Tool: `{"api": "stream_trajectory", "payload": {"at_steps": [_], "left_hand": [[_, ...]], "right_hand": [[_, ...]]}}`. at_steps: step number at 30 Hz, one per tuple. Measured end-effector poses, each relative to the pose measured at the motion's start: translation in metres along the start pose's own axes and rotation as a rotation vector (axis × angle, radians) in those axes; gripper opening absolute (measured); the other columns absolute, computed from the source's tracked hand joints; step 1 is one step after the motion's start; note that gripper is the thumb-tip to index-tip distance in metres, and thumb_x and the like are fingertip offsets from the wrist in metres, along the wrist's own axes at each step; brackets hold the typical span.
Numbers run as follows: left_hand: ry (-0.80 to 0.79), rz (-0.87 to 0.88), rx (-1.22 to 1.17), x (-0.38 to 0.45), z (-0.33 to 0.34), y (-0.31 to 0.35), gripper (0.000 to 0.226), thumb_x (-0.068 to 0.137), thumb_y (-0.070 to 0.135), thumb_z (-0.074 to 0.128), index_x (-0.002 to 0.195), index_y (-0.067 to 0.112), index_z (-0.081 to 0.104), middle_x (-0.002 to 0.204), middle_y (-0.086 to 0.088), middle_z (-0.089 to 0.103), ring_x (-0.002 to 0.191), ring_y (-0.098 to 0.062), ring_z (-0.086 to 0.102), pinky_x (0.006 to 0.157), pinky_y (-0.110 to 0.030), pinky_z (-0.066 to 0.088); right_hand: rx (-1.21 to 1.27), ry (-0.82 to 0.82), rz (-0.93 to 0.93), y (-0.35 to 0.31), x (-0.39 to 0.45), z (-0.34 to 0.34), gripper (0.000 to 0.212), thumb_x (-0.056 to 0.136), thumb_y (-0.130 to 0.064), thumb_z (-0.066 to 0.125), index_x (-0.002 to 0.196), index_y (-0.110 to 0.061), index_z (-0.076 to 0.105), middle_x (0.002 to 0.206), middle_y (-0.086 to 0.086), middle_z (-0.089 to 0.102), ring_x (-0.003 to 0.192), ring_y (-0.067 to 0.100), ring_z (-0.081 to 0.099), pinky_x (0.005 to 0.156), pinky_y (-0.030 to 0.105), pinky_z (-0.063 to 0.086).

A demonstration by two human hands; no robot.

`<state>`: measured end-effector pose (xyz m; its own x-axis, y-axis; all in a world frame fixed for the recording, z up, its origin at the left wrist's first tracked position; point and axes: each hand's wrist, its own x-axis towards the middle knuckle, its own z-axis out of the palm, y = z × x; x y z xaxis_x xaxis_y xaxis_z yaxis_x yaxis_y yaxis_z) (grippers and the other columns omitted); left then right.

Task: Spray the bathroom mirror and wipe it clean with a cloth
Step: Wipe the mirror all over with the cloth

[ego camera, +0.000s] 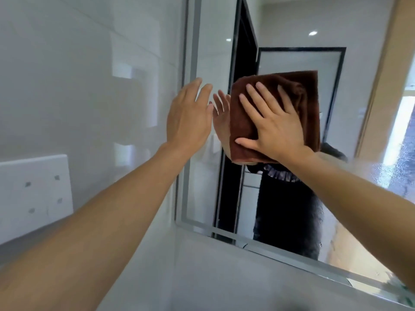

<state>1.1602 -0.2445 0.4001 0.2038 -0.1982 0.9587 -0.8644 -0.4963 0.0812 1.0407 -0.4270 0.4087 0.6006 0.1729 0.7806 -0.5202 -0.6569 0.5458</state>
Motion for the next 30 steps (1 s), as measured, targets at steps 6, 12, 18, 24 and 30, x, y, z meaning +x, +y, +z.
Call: {"api": "stream_trajectory", "payload": {"at_steps": [6,12,18,24,30], "left_hand": [[-0.046,0.016,0.001,-0.029,0.018,0.007,0.043,0.1,0.022,0.048,0.143,0.013,0.048,0.154,-0.013,0.041,0.141,-0.032,0.04,0.114,-0.043,0.033],[-0.133,0.026,0.046,-0.088,0.036,-0.001,0.046,0.098,0.022,0.053,0.142,0.012,0.048,0.152,-0.013,0.043,0.137,-0.032,0.043,0.11,-0.045,0.037],[-0.194,0.073,0.03,-0.101,0.044,0.026,0.048,0.095,0.024,0.053,0.142,0.012,0.049,0.15,-0.011,0.045,0.137,-0.029,0.044,0.113,-0.046,0.037],[-0.078,0.146,-0.003,-0.049,0.04,0.06,0.049,0.096,0.024,0.056,0.143,0.013,0.049,0.151,-0.015,0.044,0.138,-0.033,0.044,0.116,-0.047,0.033],[0.099,0.093,-0.118,0.015,0.028,0.094,0.047,0.1,0.03,0.046,0.145,0.017,0.047,0.155,-0.012,0.04,0.14,-0.031,0.041,0.116,-0.045,0.033]], "right_hand": [[0.114,-0.079,-0.074,-0.082,-0.078,0.036,0.102,0.084,-0.071,0.049,0.159,-0.015,0.009,0.167,0.007,0.002,0.154,0.023,-0.001,0.121,0.051,0.004],[0.223,-0.259,-0.233,-0.139,-0.177,0.071,0.104,0.077,-0.062,0.066,0.158,-0.016,0.018,0.167,0.004,0.01,0.153,0.019,0.008,0.109,0.04,0.038],[0.114,-0.258,-0.378,-0.087,-0.186,0.063,0.103,0.079,-0.064,0.062,0.158,-0.017,0.016,0.167,0.004,0.008,0.154,0.022,0.006,0.119,0.042,0.008],[0.005,-0.041,-0.194,0.034,-0.101,0.011,0.095,0.084,-0.076,0.047,0.158,-0.023,0.019,0.166,0.004,0.012,0.154,0.022,0.009,0.12,0.05,0.012],[-0.049,0.038,0.101,0.095,-0.026,-0.024,0.096,0.085,-0.08,0.038,0.158,-0.023,0.016,0.166,0.005,0.011,0.154,0.023,0.008,0.123,0.052,0.008]]}}
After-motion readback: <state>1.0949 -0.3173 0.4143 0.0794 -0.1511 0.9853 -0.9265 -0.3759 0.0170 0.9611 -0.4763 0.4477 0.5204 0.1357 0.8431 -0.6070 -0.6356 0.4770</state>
